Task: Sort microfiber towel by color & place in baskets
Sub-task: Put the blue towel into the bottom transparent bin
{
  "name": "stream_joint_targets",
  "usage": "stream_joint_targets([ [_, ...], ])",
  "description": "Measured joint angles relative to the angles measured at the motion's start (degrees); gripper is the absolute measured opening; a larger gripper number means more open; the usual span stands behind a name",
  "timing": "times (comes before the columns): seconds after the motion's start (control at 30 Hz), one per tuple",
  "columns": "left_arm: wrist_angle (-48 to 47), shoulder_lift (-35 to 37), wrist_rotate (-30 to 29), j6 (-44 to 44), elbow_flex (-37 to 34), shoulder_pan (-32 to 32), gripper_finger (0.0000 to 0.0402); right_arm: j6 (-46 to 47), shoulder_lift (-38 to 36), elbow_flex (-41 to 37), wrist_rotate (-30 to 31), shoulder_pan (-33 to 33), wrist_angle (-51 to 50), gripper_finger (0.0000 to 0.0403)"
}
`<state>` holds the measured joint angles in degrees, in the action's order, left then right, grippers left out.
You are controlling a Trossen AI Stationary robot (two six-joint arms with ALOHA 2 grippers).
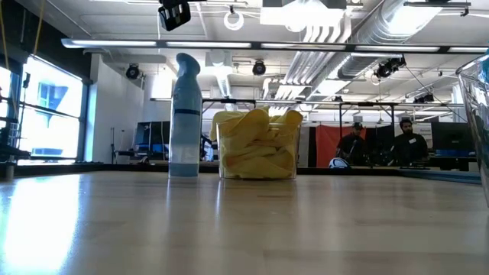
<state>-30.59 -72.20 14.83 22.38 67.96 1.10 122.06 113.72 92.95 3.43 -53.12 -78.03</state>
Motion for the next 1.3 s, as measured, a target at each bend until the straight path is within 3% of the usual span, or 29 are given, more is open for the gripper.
stream_joint_targets([
  [0.13,0.0,0.0,0.0,0.0,0.0,0.0,0.0104,2.8,2.3,-0.1,1.9,-1.1,0.3,0.0],
  [0.33,0.0,0.0,0.0,0.0,0.0,0.0,0.0104,4.0,2.1,-7.4,3.1,-1.7,12.0,0.0],
  [0.43,0.0,0.0,0.0,0.0,0.0,0.0,0.0104,4.5,2.1,-8.5,3.0,-1.7,12.5,0.0005],
  [0.93,0.1,0.0,0.0,-1.0,0.0,0.0,0.0104,4.1,-2.2,-7.9,4.1,-1.7,11.4,0.0121],
  [1.3,0.6,0.0,0.0,-2.1,0.0,0.0,0.0104,3.5,-9.2,-4.7,4.2,-2.2,9.4,0.0146],
])
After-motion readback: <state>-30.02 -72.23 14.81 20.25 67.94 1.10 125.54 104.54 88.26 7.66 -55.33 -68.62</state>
